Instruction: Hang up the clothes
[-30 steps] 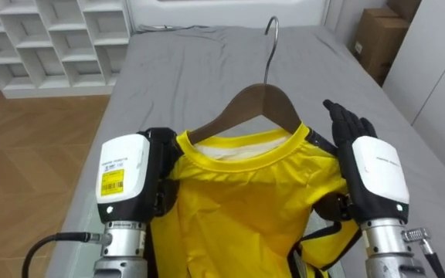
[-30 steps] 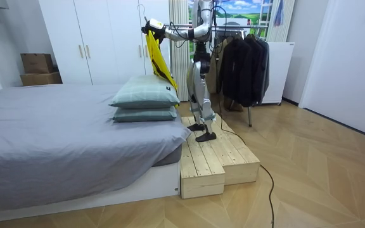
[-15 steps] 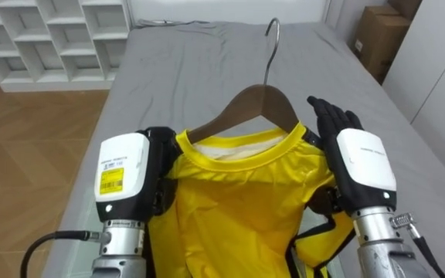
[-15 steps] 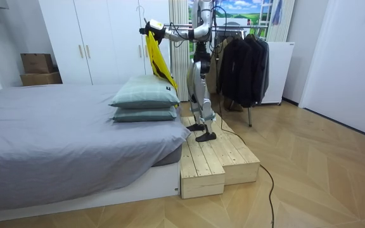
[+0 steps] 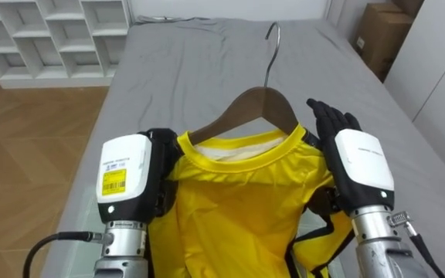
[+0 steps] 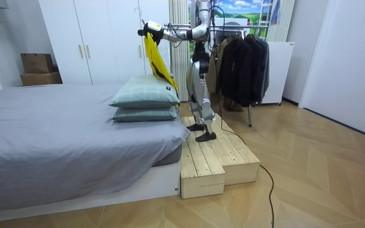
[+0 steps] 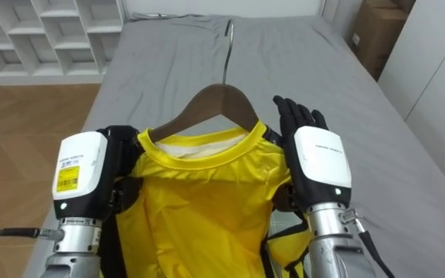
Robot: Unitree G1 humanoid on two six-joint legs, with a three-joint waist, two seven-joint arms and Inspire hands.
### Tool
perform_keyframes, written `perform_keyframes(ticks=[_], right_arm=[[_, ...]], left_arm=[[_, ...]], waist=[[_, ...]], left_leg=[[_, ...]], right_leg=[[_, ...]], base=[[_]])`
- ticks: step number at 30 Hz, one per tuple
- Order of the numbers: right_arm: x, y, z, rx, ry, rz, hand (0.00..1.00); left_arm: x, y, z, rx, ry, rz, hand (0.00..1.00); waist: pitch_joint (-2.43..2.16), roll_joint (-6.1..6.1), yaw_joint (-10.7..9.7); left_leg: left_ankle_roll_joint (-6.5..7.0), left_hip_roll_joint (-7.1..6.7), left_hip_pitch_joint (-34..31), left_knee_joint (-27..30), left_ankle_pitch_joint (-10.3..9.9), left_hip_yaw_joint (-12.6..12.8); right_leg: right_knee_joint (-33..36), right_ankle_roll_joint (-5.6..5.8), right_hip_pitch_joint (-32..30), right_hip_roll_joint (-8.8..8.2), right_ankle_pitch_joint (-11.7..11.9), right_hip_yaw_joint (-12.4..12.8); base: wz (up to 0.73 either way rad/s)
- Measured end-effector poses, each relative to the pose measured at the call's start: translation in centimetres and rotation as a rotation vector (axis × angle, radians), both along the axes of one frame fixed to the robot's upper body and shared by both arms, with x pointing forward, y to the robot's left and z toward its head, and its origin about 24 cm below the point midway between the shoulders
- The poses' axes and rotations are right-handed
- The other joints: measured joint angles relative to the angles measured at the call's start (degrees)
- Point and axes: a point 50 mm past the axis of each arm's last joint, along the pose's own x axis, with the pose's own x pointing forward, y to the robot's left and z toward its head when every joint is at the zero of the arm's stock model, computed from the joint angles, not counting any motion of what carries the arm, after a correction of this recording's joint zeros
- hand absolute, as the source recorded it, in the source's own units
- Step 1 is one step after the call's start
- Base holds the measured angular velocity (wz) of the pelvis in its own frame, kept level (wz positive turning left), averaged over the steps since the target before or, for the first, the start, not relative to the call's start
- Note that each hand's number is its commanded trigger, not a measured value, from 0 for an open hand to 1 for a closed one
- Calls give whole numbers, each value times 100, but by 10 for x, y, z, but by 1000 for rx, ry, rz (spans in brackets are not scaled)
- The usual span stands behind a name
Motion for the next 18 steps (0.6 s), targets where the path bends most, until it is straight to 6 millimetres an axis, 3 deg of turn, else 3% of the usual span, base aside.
perform_keyframes(ticks=[13, 14, 15, 16, 17, 18], right_arm=[[0, 0, -8, 7, 34, -2, 0], [0, 0, -8, 9, 37, -1, 7], [0, 0, -9, 9, 41, -2, 54], [0, 0, -10, 10, 43, -2, 71], [0, 0, -10, 10, 44, -3, 100], [0, 0, -10, 8, 45, -2, 100]], left_arm=[[0, 0, -1, 12, 12, -1, 100], [0, 0, -1, 14, 13, -1, 100], [0, 0, -2, 16, 15, 0, 100], [0, 0, -2, 17, 16, 0, 100], [0, 0, -2, 18, 17, 0, 100], [0, 0, -2, 20, 17, 0, 100]], waist=[[-1, -3, 5], [-1, -3, 8], [-1, -3, 9], [-1, -2, 9], [-1, -2, 16], [-1, -3, 6]], left_leg=[[-1, 39, 34, -6, -1, -86], [-1, 38, 35, -7, -1, -87], [-1, 36, 35, -7, -1, -88], [-1, 35, 35, -7, -1, -89], [-1, 35, 35, -7, -1, -89], [-1, 30, 35, -7, -1, -89]], right_leg=[[3, -6, 44, 3, 4, -103], [4, -6, 45, 3, 4, -103], [4, -7, 45, 3, 5, -103], [4, -10, 45, 3, 7, -103], [4, -12, 45, 3, 8, -105], [4, -14, 44, 3, 9, -109]], base=[[2], [0], [0], [0], [0], [0]])
